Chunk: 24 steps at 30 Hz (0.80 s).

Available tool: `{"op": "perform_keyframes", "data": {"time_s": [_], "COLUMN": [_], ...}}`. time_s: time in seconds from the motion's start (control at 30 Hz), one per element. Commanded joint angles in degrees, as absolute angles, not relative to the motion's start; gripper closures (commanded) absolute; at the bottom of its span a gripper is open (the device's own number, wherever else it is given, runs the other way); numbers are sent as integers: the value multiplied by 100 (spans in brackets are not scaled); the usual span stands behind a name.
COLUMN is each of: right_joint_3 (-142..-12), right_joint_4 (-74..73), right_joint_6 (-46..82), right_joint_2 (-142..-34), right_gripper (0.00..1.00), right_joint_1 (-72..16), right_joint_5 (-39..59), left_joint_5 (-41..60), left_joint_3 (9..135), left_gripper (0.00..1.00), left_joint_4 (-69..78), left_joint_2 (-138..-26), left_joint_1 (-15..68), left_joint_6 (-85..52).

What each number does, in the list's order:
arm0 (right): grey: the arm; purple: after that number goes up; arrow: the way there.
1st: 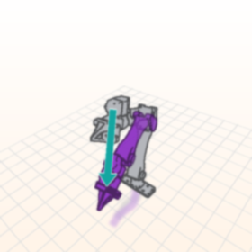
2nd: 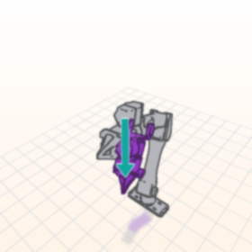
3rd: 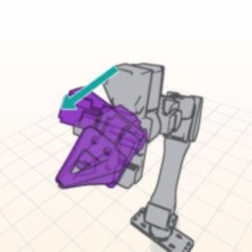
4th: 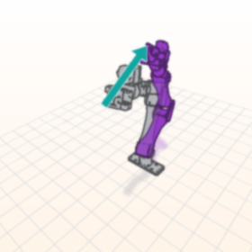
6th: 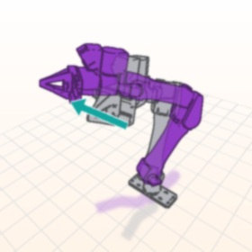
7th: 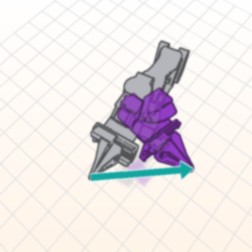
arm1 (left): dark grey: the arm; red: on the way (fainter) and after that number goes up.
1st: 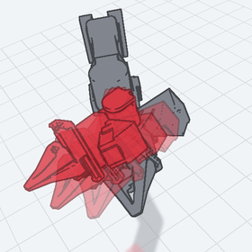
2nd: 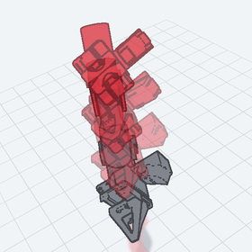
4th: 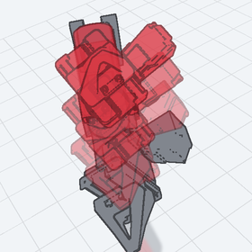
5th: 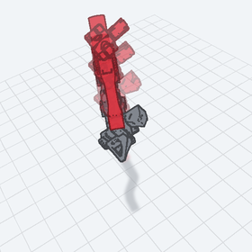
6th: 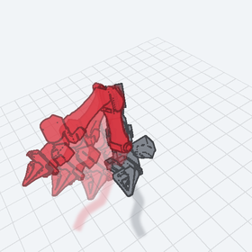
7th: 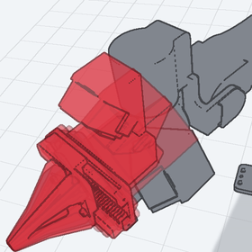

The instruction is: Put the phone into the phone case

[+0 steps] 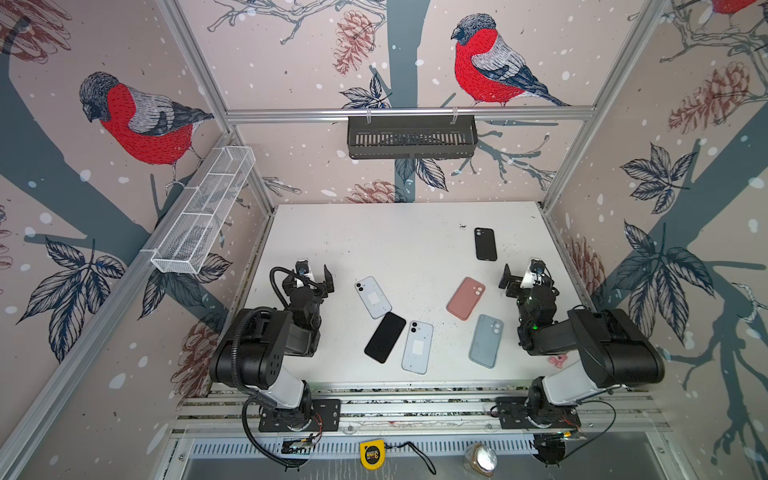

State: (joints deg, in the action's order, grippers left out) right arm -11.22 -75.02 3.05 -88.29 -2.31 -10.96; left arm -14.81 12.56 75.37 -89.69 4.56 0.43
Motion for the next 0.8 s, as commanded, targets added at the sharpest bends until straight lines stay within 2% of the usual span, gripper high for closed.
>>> {"op": "perform_keyframes", "data": {"time_s": [0.0, 0.2, 0.3, 0.4, 0.43, 0.5, 0.57, 0.63, 0.7, 0.77], "right_joint_3": [-1151, -1111, -1073, -1433, -1683, -2207, -2562, -2540, -2427, -2444], "right_joint_4": [-7597, -7661, -7458, -5920, -5295, -4092, -3215, -3146, -3059, -2888], "right_joint_6": [364, 518, 593, 592, 949, 1757, 2622, 3265, 4089, 4143], "right_joint_2": [-8816, -8797, -8416, -7313, -6951, -6474, -6127, -5869, -5691, -5595], "right_gripper": [0, 0, 0, 0, 0, 0, 0, 0, 0, 0], "right_joint_1": [-153, 150, -187, -563, -628, -625, -529, -263, -60, 34], "right_joint_5": [-883, -313, -1722, -2157, -2207, -1968, -1501, -674, -350, 272], "left_joint_5": [-1444, -1433, -1682, -2608, -2932, -3304, -3242, -2604, -1975, -1805], "left_joint_3": [1282, 1305, 1280, 1738, 1989, 2437, 2779, 3234, 3542, 3631], "left_gripper": [2, 2, 2, 2, 2, 2, 2, 2, 2, 2], "left_joint_4": [7666, 7607, 7476, 6145, 5659, 4900, 4173, 2994, 2063, 1404], "left_joint_2": [-8956, -8956, -8699, -7948, -7763, -7425, -7004, -6528, -6183, -5916], "left_joint_1": [439, 422, 529, 954, 1135, 1443, 1739, 1934, 2066, 2306], "left_joint_6": [61, 40, 122, 308, 334, 264, -6, -484, -1184, -1847]}}
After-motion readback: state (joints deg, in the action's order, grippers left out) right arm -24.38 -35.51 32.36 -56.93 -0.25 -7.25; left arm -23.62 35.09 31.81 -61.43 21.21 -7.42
